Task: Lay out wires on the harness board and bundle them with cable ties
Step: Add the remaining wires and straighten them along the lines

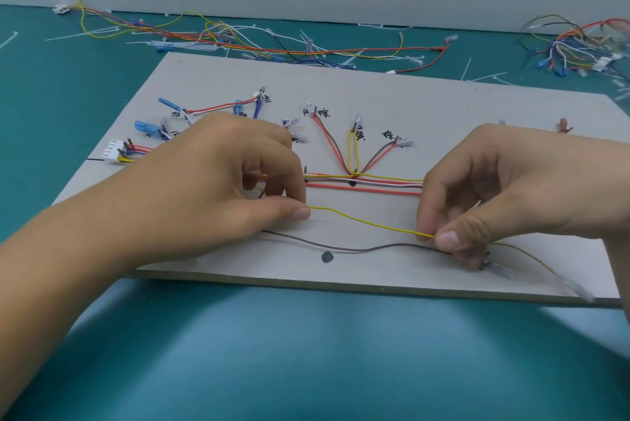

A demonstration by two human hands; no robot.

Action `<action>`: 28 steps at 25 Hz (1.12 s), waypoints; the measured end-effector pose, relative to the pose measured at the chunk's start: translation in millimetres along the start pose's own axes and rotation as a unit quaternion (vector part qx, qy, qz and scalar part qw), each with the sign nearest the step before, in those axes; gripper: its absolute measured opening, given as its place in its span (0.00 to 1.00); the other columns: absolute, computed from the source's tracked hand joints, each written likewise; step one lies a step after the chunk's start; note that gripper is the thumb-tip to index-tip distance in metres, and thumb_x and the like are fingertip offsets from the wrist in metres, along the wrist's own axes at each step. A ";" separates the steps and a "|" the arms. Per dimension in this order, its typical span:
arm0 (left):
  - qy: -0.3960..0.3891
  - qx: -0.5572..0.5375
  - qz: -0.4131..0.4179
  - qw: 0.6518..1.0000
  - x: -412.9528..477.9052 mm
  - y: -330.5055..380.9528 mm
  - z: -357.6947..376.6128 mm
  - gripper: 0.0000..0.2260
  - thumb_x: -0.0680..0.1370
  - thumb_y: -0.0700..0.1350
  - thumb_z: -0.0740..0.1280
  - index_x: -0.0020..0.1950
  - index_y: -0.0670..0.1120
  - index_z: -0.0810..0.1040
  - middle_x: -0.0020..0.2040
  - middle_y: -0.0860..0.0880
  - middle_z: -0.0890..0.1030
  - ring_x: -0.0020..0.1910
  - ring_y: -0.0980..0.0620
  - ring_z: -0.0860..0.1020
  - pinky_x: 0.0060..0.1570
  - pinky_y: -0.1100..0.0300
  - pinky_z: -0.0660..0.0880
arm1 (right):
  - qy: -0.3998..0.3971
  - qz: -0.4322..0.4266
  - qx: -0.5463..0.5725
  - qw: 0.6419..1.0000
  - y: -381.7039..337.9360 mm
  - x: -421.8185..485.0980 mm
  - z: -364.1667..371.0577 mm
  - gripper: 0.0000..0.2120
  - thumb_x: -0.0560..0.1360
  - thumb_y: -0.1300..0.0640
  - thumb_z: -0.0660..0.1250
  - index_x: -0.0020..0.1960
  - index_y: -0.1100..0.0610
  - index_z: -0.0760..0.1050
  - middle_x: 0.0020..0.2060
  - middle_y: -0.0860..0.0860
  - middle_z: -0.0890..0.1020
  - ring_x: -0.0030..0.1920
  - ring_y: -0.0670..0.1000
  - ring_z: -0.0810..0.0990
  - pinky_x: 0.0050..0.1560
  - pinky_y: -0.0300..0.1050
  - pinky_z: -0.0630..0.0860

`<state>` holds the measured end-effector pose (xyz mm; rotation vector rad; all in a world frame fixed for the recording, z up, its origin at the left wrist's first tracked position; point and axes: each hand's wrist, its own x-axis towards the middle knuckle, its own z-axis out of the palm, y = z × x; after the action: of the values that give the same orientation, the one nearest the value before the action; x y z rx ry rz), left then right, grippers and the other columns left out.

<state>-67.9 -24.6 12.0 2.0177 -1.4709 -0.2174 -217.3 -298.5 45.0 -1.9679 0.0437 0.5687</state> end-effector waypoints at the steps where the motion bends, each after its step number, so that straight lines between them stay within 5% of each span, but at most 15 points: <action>1: 0.002 -0.005 -0.003 1.000 -0.6 -1.2 -1.2 0.04 0.73 0.52 0.74 0.39 0.55 0.85 0.36 0.54 0.78 0.37 0.49 0.75 0.37 0.59 0.71 | -0.004 -0.002 -0.017 1.000 -0.8 -0.4 -0.8 0.06 0.68 0.60 0.78 0.45 0.57 0.86 0.34 0.56 0.86 0.34 0.51 0.84 0.38 0.44 0.82; 6: -0.002 -0.018 -0.016 1.000 -1.7 -5.0 -5.3 0.03 0.72 0.52 0.75 0.38 0.55 0.85 0.37 0.52 0.79 0.37 0.48 0.75 0.36 0.58 0.71 | -0.018 -0.008 -0.092 0.996 -1.4 -3.3 -4.8 0.10 0.68 0.57 0.78 0.48 0.47 0.86 0.40 0.54 0.87 0.36 0.48 0.83 0.38 0.38 0.79; 17: -0.014 -0.017 -0.029 0.999 -4.8 -7.8 -7.7 0.04 0.70 0.55 0.76 0.37 0.57 0.84 0.40 0.52 0.78 0.38 0.48 0.75 0.36 0.58 0.71 | -0.047 -0.009 -0.158 0.986 4.0 -6.0 -6.5 0.17 0.69 0.59 0.73 0.55 0.44 0.83 0.41 0.48 0.84 0.36 0.46 0.82 0.37 0.37 0.78; 28: -0.034 0.003 -0.035 0.999 -6.7 -10.7 -13.4 0.06 0.71 0.57 0.75 0.38 0.57 0.83 0.41 0.54 0.80 0.41 0.49 0.77 0.39 0.60 0.71 | -0.015 0.026 -0.167 0.985 4.1 -8.2 -7.2 0.11 0.67 0.46 0.73 0.49 0.42 0.84 0.38 0.48 0.86 0.35 0.45 0.82 0.36 0.37 0.78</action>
<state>-55.4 -11.4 15.0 2.0867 -1.4446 -0.3132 -223.0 -308.4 47.4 -2.2883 -0.0221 0.6744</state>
